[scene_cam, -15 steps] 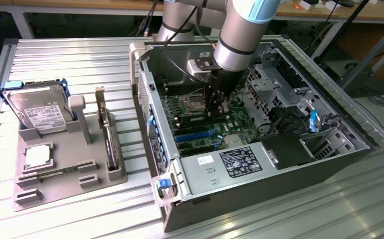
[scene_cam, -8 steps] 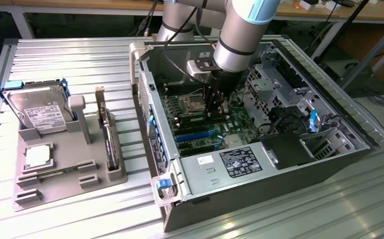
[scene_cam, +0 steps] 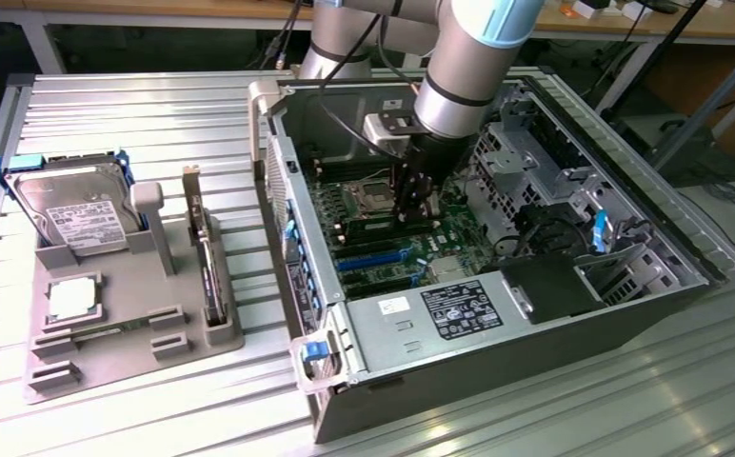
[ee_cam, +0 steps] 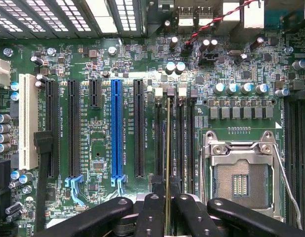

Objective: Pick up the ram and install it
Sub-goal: 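Insert the ram into the slot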

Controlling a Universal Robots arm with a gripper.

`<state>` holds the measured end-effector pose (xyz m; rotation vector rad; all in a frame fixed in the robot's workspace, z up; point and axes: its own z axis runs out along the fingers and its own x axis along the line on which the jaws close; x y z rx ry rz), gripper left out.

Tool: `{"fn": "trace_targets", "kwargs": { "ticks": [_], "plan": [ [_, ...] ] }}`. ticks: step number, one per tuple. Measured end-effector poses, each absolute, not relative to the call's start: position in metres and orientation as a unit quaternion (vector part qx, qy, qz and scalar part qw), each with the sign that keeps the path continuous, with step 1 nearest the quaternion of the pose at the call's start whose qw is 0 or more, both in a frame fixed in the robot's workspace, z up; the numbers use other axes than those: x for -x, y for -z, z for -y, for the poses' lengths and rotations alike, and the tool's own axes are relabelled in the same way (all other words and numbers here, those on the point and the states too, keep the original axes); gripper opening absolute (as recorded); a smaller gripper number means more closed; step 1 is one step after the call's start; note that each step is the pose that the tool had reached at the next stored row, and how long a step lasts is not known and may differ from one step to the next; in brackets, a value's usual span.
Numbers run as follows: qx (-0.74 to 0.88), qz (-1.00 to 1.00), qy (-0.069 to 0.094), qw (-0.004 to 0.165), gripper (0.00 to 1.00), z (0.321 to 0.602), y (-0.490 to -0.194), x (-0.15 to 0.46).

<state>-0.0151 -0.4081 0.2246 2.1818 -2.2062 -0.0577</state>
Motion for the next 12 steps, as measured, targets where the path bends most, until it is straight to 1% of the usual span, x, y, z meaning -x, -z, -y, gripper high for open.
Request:
{"fn": "trace_targets", "kwargs": {
  "ticks": [12],
  "plan": [
    [-0.719, 0.695, 0.018, 0.02, 0.14, 0.4085, -0.2246, 0.0152]
  ]
}}
